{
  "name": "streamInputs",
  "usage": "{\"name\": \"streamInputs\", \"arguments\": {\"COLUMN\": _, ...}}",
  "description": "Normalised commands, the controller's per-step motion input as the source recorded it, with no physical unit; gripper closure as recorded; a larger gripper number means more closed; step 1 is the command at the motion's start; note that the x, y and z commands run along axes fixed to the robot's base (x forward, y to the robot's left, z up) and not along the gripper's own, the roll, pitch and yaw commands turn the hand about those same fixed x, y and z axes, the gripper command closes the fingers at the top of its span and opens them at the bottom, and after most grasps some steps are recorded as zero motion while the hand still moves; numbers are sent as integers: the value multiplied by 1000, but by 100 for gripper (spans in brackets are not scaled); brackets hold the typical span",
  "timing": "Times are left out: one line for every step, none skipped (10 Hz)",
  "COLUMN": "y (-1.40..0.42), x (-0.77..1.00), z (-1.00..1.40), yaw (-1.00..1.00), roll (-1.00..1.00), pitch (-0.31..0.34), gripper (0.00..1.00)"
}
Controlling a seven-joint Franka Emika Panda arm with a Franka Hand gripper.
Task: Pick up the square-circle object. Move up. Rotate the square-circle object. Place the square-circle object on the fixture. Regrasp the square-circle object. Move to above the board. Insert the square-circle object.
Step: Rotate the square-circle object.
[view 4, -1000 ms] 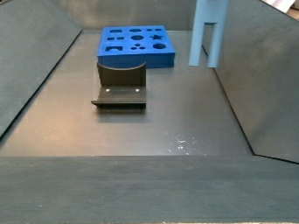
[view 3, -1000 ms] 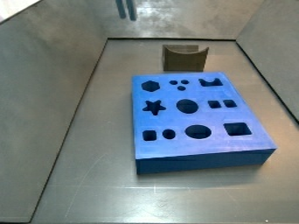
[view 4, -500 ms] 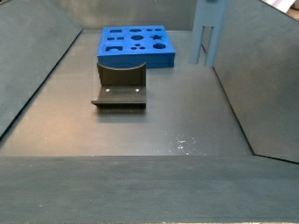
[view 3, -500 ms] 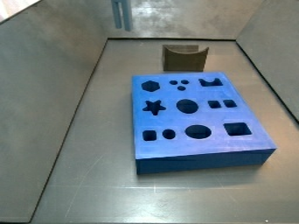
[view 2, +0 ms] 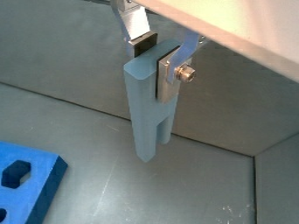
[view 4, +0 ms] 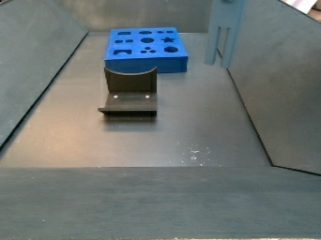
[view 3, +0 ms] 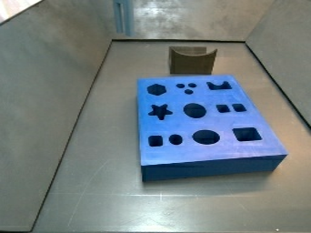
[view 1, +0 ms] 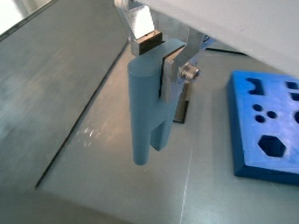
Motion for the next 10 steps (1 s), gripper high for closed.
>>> {"name": "streamInputs", "arguments": {"y": 19, "x": 506, "z": -10, "yaw": -1000, "roll": -52, "pitch": 37, "gripper": 100}}
{"name": "streamInputs", "arguments": {"y": 15, "x": 445, "z": -31, "yaw": -1000, "roll": -59, "pitch": 45, "gripper": 100}}
{"name": "streamInputs", "arguments": {"y": 12, "x": 347, "z": -23, "yaw": -1000, "roll": -70, "pitch": 52, "gripper": 100}}
{"name": "streamInputs", "arguments": {"y": 11, "x": 255, "z": -21, "yaw": -1000, "roll": -82, "pitch": 61, "gripper": 100}}
{"name": "streamInputs", "arguments": {"y": 8, "x": 124, "z": -19, "yaw": -1000, "roll": -102, "pitch": 76, "gripper": 100}}
{"name": "streamInputs", "arguments": {"y": 11, "x": 61, "z": -2, "yaw": -1000, "roll": -121, "pitch": 84, "gripper": 100}}
{"name": "streamInputs", "arguments": {"y": 13, "x": 46, "z": 8, "yaw": -1000, "roll": -136, "pitch": 90, "gripper": 100}}
{"name": "streamInputs", "arguments": {"y": 14, "x": 41, "z": 5, "yaw": -1000, "roll": -179, "pitch": 120, "gripper": 100}}
{"name": "streamInputs", "arguments": {"y": 14, "x": 41, "z": 5, "yaw": -843, "roll": -191, "pitch": 128, "gripper": 100}}
{"name": "streamInputs", "arguments": {"y": 15, "x": 43, "z": 6, "yaw": -524, "roll": -189, "pitch": 126, "gripper": 100}}
